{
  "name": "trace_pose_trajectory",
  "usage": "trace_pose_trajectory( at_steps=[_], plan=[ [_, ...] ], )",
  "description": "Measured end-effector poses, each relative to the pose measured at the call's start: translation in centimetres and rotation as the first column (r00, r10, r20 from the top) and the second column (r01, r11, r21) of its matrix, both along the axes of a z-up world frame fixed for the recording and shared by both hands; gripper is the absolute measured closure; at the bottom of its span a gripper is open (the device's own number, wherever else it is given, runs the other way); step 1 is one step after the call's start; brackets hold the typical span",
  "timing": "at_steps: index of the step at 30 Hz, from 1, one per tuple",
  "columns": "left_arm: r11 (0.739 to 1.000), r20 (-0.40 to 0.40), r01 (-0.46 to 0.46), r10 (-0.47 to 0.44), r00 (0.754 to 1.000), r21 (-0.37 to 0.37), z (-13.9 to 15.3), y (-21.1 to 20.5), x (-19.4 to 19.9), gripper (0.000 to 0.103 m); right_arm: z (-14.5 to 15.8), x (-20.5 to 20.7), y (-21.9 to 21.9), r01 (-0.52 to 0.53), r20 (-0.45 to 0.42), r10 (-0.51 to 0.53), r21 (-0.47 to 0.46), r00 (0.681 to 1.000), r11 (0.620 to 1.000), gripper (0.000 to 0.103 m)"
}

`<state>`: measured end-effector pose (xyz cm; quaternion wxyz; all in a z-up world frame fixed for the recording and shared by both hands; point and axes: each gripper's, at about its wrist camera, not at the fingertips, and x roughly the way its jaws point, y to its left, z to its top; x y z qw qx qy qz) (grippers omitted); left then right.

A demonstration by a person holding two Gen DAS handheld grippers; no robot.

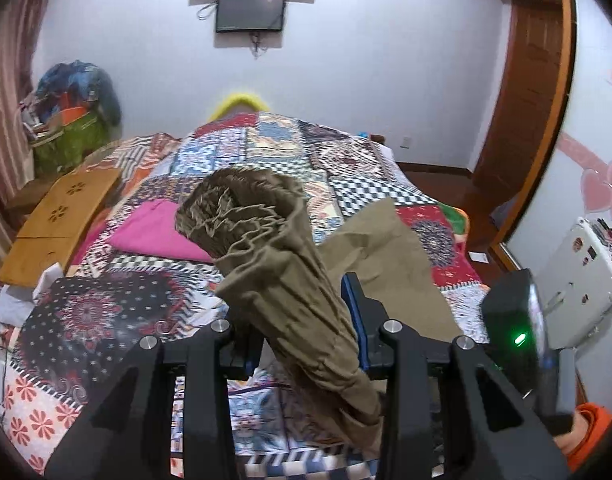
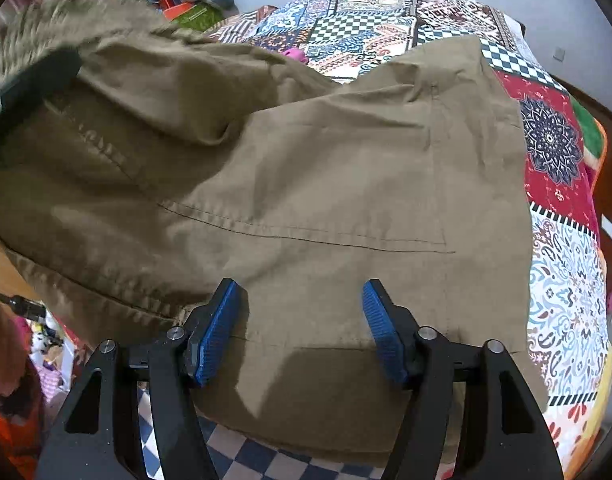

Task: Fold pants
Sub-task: 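Lift the waistband with the left gripper and fold it over the pants, then lower the folded pants onto the quilt and open the left gripper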

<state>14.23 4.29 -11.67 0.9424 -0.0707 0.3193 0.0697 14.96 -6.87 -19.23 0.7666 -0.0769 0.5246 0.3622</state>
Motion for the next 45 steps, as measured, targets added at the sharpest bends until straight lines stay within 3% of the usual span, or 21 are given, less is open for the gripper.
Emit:
trace_pose_trajectory(
  at_steps=[9,17,23,30,39,45],
  plan=[
    [0.997,0.035,0.075,-0.075,0.997,-0.009,1.3,-2.4,1.1,0.07,0.8,-0.1,-0.8,0.009,-0.003,-0.008,0.034,1.0,0.999,0.041],
    [0.994,0.028,0.105,-0.105,0.994,-0.006,1.3,-3.2,1.7,0.07,3.4,0.3,-6.7,0.125,0.075,-0.128,0.042,0.989,0.991,0.041],
    [0.989,0.023,0.144,-0.145,0.989,0.014,1.3,-5.0,2.5,0.07,1.4,1.9,-9.6,0.212,0.03,-0.212,0.004,0.977,0.977,0.041],
    [0.978,0.008,0.206,-0.206,0.979,0.015,1.4,-7.7,4.1,0.071,-1.2,1.1,-9.3,0.204,-0.009,-0.204,-0.007,0.979,0.979,0.04],
    [0.964,-0.051,0.265,-0.266,0.963,-0.024,0.3,-10.7,6.8,0.072,-0.4,1.2,-11.1,0.209,-0.027,-0.208,0.042,0.978,0.977,0.041],
    [0.95,-0.095,0.31,-0.308,0.947,0.017,-0.4,-12.7,8.1,0.072,1.4,1.1,-14.4,0.275,-0.008,-0.275,0.09,0.961,0.957,0.041]
  ],
)
